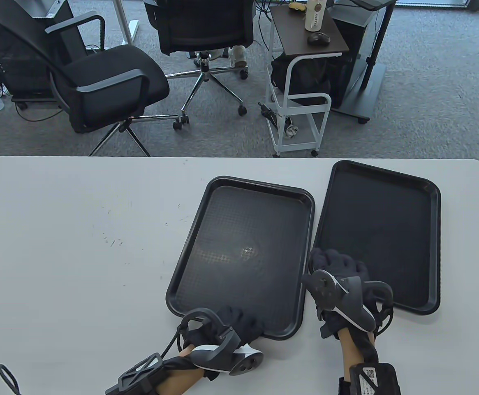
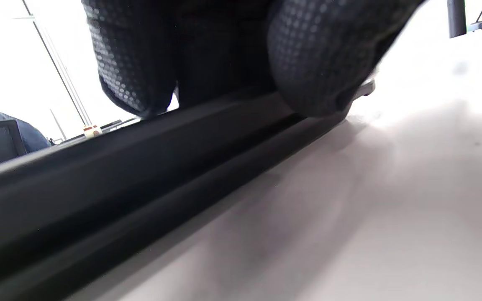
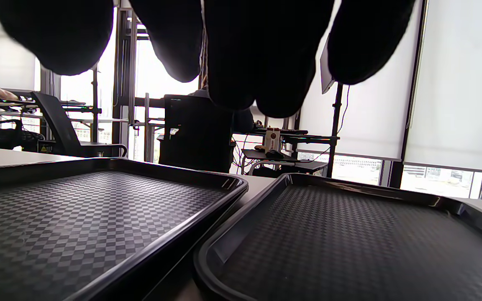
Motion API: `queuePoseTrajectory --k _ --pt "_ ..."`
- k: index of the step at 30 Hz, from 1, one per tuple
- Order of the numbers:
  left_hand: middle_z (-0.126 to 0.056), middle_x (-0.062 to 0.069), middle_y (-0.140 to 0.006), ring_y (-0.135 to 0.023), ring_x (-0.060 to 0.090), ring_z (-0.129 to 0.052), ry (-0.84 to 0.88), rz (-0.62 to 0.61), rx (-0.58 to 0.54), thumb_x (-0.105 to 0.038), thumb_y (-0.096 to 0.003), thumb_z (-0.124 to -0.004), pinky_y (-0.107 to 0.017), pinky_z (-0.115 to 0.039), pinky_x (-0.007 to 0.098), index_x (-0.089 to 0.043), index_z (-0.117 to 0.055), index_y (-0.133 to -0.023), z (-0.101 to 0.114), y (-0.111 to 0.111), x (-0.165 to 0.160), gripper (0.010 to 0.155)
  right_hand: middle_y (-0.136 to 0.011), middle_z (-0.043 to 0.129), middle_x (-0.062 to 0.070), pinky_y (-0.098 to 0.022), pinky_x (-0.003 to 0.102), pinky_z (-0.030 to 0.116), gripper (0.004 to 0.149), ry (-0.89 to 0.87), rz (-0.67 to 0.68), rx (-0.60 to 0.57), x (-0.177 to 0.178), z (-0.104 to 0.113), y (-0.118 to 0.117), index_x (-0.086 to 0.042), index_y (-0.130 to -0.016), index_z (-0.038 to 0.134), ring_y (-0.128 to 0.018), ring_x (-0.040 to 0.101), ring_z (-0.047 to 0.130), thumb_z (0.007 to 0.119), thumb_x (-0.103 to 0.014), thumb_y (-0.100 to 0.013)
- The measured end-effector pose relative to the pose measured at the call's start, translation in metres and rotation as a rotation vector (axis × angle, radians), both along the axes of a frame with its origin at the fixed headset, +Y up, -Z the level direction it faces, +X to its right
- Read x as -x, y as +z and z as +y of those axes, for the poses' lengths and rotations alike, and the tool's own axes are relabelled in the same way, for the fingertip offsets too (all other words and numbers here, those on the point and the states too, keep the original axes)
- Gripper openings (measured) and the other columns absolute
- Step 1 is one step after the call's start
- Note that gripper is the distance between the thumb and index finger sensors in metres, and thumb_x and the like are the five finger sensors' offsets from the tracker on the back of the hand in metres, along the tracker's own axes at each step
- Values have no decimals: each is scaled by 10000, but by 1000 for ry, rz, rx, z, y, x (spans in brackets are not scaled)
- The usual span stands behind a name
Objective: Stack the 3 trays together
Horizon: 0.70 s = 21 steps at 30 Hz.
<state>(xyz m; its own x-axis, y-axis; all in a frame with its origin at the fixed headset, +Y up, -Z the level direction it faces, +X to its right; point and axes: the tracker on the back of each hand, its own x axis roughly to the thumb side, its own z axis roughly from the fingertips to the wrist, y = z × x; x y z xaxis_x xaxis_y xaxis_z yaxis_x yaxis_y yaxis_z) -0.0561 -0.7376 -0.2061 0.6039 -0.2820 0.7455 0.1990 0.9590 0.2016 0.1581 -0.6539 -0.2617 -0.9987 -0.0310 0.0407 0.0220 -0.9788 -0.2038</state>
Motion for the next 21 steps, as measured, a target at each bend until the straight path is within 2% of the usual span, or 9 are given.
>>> queuePoseTrajectory --k 5,8,14,21 --pt "-952 -17 -947 -758 225 -1074 -10 6 -6 -278 -386 -936 -593 -911 433 -289 -839 -980 -1 0 -1 602 -1011 836 60 -628 586 713 642 10 3 12 1 -1 -1 -346 -975 655 -873 334 895 745 -611 -398" --pt "-950 -9 -972 -795 239 -1074 -4 4 22 -217 -410 -897 -593 -917 428 -283 -837 -986 -4 -3 -2 583 -1011 837 60 -628 585 713 642 14 3 18 2 -2 -1 -348 -975 655 -873 331 896 744 -612 -397" --pt "-918 -4 -1002 -831 249 -1039 8 -3 77 -304 -408 -903 -620 -883 441 -285 -807 -1009 -4 -6 2 608 -1011 836 61 -627 586 713 640 17 2 27 2 -2 -1 -347 -975 656 -873 332 895 744 -611 -398" --pt "-899 -24 -1022 -864 255 -1009 38 54 51 -465 -403 -860 -656 -829 474 -337 -773 -1023 11 -12 13 640 -1012 836 60 -629 586 712 640 17 7 23 3 0 -1 -345 -975 657 -874 334 894 744 -610 -399"
